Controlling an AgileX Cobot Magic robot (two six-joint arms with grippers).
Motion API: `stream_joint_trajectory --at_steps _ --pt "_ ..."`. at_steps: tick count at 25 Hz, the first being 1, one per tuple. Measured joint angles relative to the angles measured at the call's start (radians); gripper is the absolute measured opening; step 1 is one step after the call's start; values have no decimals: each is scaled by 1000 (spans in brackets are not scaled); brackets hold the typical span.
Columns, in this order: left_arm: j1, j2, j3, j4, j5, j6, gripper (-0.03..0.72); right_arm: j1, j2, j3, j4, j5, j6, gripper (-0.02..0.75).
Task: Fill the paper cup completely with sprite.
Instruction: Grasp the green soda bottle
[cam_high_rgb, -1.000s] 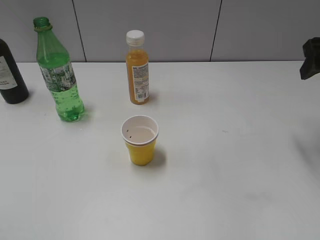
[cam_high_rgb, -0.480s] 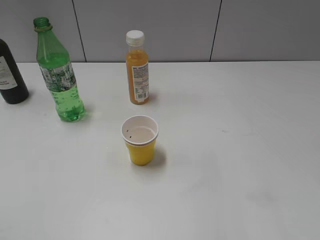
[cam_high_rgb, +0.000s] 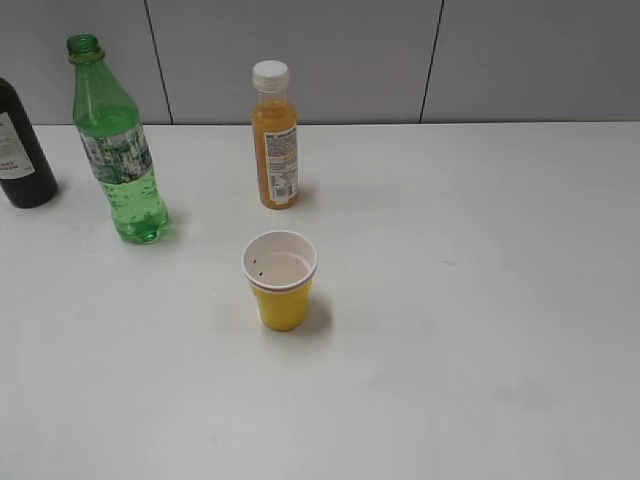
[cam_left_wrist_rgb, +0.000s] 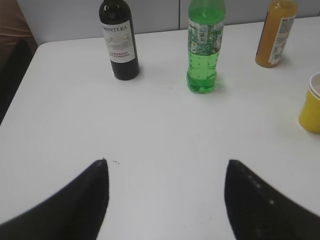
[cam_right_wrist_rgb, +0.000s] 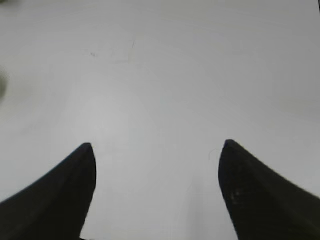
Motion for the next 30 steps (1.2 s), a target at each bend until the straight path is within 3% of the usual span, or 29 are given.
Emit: stream_joint_trajectory --at_steps 13,30 --pt "0 0 0 0 0 0 552 0 -404 432 -1 -159 -5 585" --pt "0 0 0 0 0 0 552 -1 -663 468 -18 -132 1 585"
